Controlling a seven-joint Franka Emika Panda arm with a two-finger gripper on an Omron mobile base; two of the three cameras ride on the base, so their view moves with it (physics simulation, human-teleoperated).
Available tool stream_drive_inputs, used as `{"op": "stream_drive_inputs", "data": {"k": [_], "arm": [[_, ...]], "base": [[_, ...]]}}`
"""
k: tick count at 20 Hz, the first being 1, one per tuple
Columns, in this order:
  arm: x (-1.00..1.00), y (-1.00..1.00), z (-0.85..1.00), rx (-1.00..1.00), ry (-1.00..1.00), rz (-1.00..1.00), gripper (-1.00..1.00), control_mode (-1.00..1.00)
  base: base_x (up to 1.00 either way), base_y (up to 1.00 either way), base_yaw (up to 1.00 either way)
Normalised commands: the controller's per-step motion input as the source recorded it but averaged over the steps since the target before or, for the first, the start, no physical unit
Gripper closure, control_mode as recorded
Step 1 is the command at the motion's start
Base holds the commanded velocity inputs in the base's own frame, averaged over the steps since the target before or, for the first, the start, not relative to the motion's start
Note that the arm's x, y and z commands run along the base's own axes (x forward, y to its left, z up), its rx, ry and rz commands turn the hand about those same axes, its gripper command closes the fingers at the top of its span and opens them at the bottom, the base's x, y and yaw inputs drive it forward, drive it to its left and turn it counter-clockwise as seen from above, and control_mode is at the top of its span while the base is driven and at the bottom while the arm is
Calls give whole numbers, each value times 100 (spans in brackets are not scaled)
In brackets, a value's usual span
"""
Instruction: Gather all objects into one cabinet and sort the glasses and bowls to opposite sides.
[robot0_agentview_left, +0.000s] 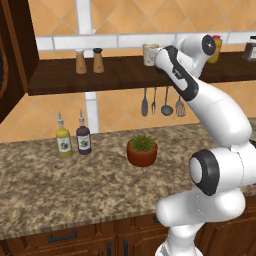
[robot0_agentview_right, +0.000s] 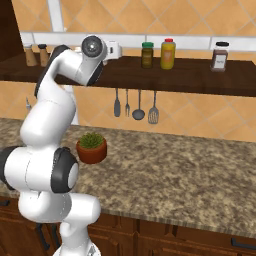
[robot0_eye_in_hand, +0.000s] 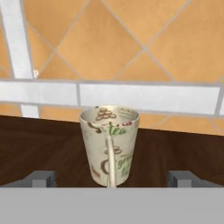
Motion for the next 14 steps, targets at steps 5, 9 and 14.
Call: {"op": "stream_drive_inputs", "data": {"k": [5,9,14], "arm": [[19,1,-6,0,0,0,-100,-100],[16,10,-21,0,0,0,-100,-100],[14,18,-14,0,0,0,-100,-100]], "base": [[0,0,0],[0,0,0],[0,0,0]]}}
